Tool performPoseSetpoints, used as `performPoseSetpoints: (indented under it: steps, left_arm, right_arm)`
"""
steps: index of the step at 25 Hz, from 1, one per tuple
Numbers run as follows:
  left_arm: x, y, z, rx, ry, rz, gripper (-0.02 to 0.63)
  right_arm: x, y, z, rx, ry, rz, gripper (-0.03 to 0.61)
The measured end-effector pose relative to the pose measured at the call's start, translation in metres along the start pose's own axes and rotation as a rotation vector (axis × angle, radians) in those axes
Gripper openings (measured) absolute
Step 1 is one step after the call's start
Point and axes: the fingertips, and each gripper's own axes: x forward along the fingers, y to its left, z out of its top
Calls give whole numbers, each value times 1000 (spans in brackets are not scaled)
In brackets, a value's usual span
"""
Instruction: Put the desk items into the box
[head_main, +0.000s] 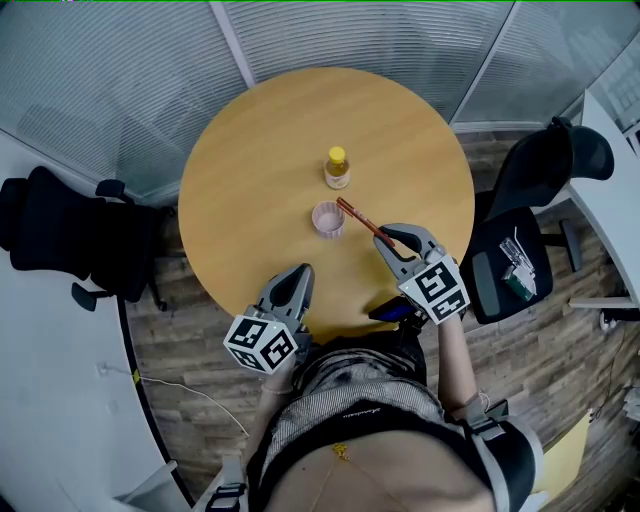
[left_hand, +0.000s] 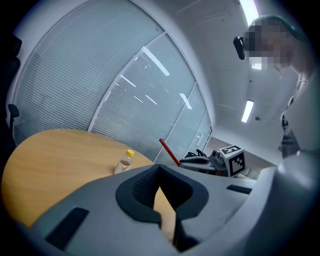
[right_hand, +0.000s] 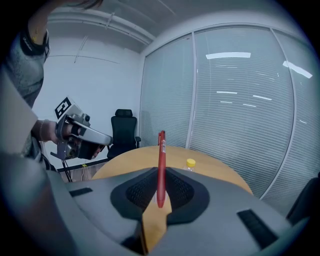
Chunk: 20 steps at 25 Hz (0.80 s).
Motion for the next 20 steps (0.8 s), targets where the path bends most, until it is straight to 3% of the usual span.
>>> performPoseSetpoints:
  steps: [20]
  left_arm:
    - [-3,4,-2,-4,-2,6,3]
  right_arm:
    - [-2,24,25,-66,-13,44,61]
